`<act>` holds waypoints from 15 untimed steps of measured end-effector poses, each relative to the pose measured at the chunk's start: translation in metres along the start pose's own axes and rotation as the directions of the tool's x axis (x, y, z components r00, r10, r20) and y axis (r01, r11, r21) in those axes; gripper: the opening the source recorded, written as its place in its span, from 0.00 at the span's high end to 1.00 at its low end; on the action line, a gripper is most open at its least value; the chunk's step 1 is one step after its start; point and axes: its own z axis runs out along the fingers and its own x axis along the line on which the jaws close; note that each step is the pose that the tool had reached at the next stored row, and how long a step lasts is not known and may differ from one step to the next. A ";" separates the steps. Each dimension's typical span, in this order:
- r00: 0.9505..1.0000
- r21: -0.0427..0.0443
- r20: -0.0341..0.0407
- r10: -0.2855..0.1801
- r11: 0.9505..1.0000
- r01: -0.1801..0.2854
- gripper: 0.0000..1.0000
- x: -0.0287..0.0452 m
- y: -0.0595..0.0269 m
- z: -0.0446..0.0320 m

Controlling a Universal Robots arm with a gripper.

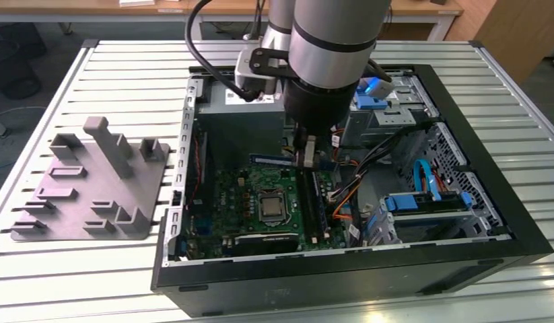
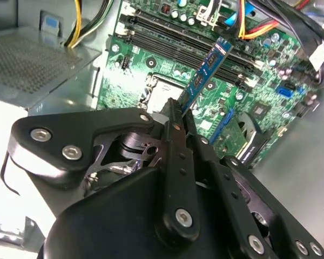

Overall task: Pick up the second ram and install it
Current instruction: 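Insert the second ram into the second slot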

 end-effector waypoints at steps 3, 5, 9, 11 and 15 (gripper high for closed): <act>0.999 0.002 0.003 0.054 0.999 -0.054 0.86 0.0000 0.0000 0.0008; 0.996 0.004 0.005 0.091 0.996 -0.091 0.86 0.0000 0.0000 0.0011; 0.988 0.007 0.008 0.156 0.988 -0.156 0.86 0.0000 0.0000 0.0013; 0.982 0.008 0.009 0.188 0.982 -0.188 0.86 0.0000 0.0000 0.0014; 0.969 0.011 0.012 0.245 0.969 -0.245 0.86 0.0001 0.0000 0.0017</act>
